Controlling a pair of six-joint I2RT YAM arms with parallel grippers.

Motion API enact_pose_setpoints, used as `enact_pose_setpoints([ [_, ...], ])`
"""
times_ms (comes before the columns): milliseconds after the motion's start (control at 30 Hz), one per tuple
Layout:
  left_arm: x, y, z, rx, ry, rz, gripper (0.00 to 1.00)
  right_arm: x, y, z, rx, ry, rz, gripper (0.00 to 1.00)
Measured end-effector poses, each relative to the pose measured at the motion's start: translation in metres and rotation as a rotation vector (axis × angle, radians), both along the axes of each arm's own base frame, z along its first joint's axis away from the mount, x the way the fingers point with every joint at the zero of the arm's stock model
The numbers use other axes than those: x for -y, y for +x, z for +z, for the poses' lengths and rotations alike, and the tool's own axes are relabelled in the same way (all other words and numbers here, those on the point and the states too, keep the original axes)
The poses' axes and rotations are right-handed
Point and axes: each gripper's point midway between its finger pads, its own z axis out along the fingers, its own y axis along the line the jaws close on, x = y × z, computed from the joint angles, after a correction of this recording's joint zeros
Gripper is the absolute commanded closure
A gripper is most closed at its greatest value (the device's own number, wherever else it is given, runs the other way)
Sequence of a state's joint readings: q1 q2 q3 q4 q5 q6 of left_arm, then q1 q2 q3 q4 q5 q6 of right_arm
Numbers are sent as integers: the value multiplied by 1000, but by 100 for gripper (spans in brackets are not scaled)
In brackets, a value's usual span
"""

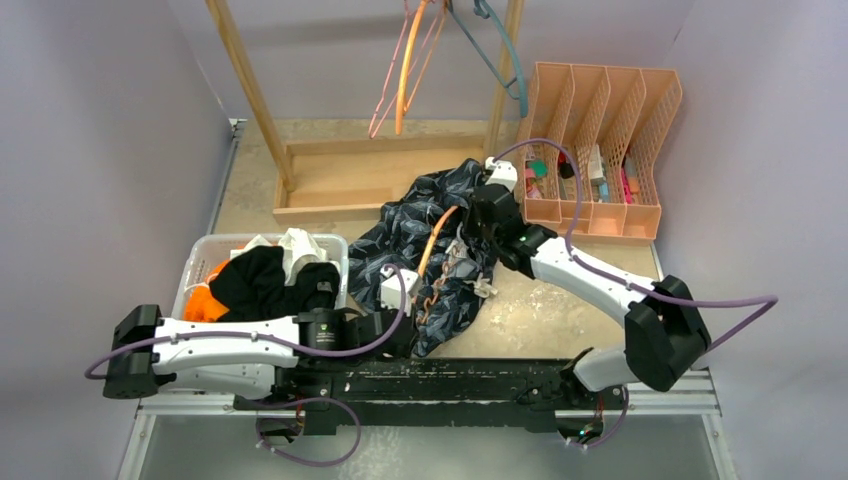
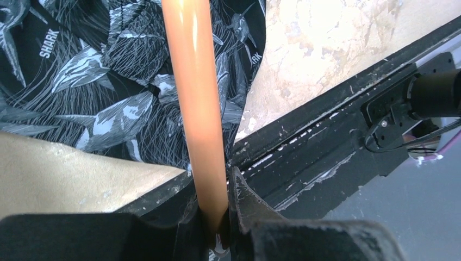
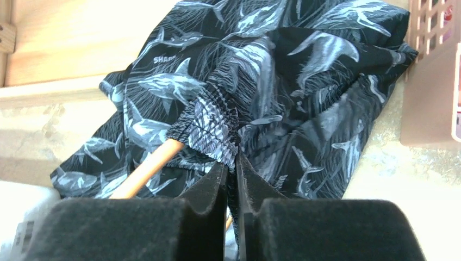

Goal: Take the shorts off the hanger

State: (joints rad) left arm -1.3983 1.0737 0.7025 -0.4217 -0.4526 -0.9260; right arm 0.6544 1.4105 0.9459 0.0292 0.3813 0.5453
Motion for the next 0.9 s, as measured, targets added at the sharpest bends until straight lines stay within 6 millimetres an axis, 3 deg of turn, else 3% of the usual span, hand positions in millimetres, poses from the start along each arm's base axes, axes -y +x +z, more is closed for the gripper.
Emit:
enact_pose_setpoints([
  [67,-5,-1,6,-7,-16,7,100,3,3,-2,-1,4,-40,100],
  [433,-55,-23,26,-130,-93,70,100,35,12,-9,-31,-55,-210,100],
  [600,-75,-33,45,-179,-194,88,100,34,14,-33,-111,-60,-221,100],
  [733,-87,-31,65,-181,-260,124,100,30,6,-49,-175,-45,-203,100],
  [900,-90,-25,77,-166,-228,164,100,17,-13,-70,-240,-11,-114,100],
])
